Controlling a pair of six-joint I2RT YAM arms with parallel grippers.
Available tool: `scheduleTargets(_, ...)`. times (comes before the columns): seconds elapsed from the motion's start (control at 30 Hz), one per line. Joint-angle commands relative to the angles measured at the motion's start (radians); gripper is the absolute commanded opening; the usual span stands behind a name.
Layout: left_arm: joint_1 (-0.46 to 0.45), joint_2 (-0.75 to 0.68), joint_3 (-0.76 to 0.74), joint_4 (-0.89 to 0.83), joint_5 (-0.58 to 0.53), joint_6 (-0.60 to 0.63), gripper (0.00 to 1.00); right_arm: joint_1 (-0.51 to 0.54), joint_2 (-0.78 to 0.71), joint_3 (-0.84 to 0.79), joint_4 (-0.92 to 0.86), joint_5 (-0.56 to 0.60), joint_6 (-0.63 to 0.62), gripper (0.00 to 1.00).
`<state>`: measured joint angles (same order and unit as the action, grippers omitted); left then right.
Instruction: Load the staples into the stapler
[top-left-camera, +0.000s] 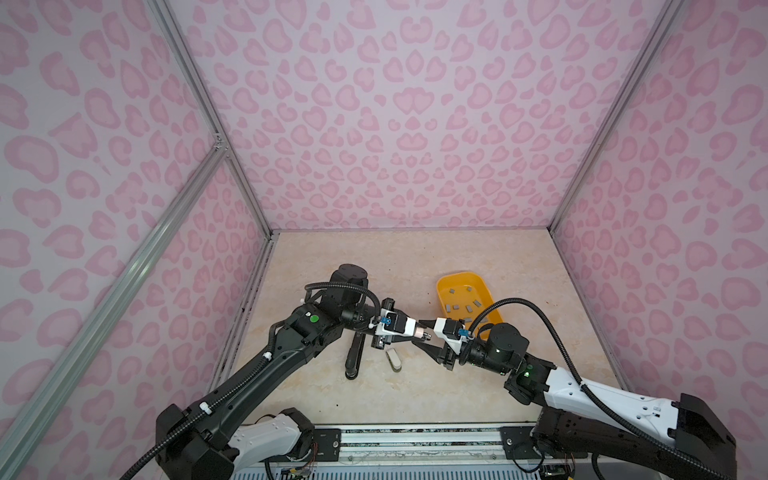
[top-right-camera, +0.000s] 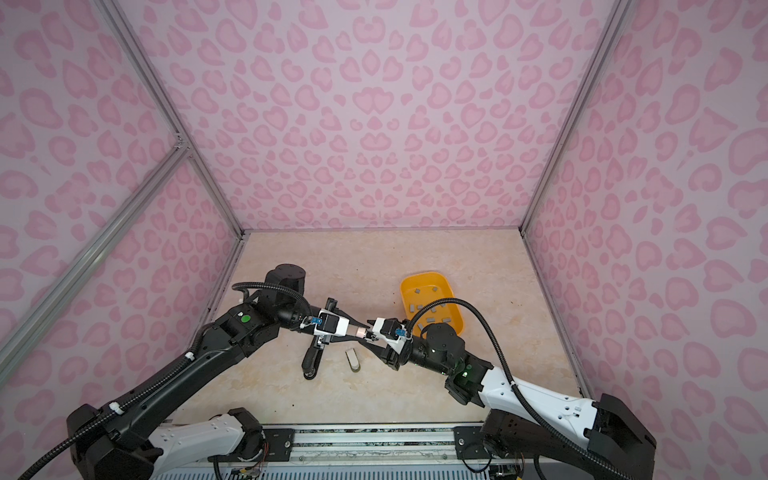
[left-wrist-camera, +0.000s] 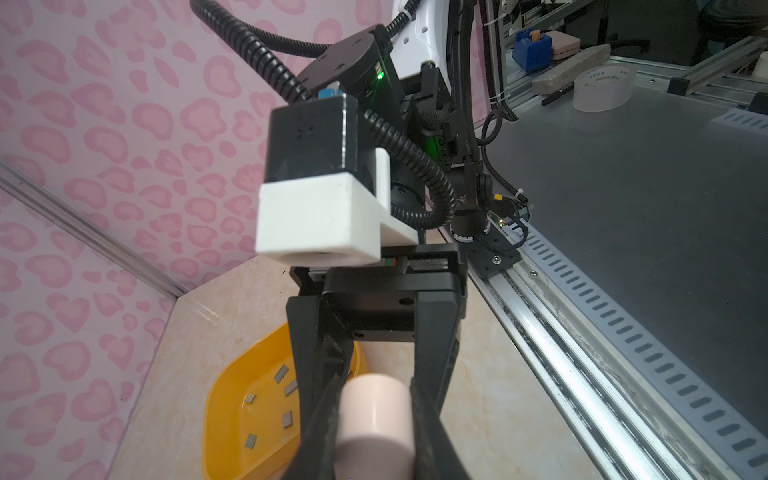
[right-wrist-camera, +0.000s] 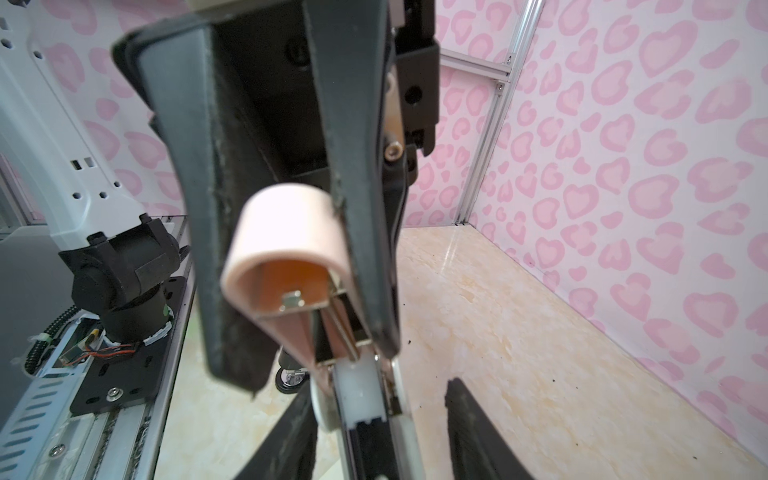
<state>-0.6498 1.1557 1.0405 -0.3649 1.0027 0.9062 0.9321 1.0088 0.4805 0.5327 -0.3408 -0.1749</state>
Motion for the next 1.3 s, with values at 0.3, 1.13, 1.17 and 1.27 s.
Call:
scheduleTargets(0.3,-0.018,0.027,0.013,0.003,0.050,0.008,0.04,0.022,0.023,0.001,0.086,0.001,0.073,0.45)
scheduleTargets(1.13,-0.011,-0.001,-0.003,-0.008,0.040,0.055,0.04,0.022,-0.010,0.000,0.053,0.066,0.072,0.12)
scheduleTargets(1.17,0.000,-0.010,-0.013,0.000,0.028,0.060,0.04,0.022,-0.012,0.005,0.039,0.094,0.088,0.10)
scheduleTargets(1.27,0.034,-0.031,-0.033,0.018,-0.006,0.071,0.04,0.022,-0.015,0.017,0.001,0.134,0.077,0.05)
